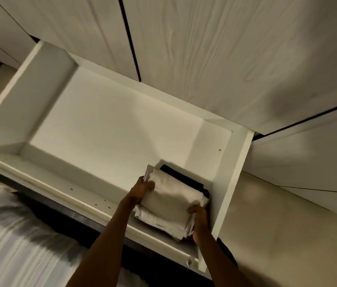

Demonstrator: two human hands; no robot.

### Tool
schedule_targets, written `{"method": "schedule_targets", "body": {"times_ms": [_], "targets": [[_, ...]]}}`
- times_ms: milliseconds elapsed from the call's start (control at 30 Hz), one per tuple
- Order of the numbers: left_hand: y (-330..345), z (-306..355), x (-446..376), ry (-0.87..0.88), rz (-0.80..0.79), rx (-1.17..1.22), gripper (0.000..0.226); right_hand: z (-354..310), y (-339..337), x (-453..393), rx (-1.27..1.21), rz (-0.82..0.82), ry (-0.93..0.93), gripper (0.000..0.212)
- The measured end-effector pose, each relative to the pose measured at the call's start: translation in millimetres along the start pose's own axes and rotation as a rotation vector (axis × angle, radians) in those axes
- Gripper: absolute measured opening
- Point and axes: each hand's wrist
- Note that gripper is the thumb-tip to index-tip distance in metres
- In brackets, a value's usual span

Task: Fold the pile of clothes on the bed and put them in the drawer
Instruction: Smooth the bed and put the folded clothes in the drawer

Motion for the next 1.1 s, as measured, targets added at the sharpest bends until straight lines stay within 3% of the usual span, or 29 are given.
{"method": "schedule_targets", "body": {"times_ms": [100,133,200,267,300,367,467,600,767,833,933,1100], "targets": [[-2,-2,-1,0.086,-0.048,-0.05,0.062,-3,2,9,0.018,0.038,-0.14,0.073],[-4,-5,0,0.127,-0.057,-0.084,0.062,-5,1,16,0.076,0.063,-0.273,0.081],[-11,-15,-3,0.292,0.008,-0.312,0.086,-9,-1,36,0.323,0.118,-0.587,0.083],[-14,-33,-8,0.594,0.151,-0.623,0.091,-9,-1,45,0.694,0.244,-1.058,0.082],[-15,-38,-3,0.744,0.229,-0.749,0.083,-9,2,49,0.86,0.225,-1.255,0.08],[-9,-39,18,0.917,0.269,-0.897,0.067,-3,7,43,1.123,0.079,-1.471,0.073],[1,-54,38,1.054,0.146,-1.056,0.065,12,5,26,1.449,-0.064,-1.52,0.087],[6,-71,43,0.885,0.145,-1.142,0.093,14,5,14,1.606,-0.098,-1.514,0.092],[3,-71,74,0.814,0.285,-1.109,0.072,-10,0,39,1.602,-0.155,-1.607,0.079],[1,-70,92,0.732,0.375,-1.065,0.083,-16,-7,45,1.577,-0.17,-1.69,0.079],[2,-72,117,0.587,0.516,-0.884,0.089,-22,-16,51,1.593,-0.263,-1.746,0.08],[19,-98,186,0.345,0.87,-0.448,0.071,-29,-26,83,1.628,-0.483,-1.92,0.075]]}}
Point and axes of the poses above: each hand's wrist, its own x-axis away from the middle knuckle, its own y-axis out of the palm, z = x × y, and after that the axes turned 14 degrees about z, right-handed
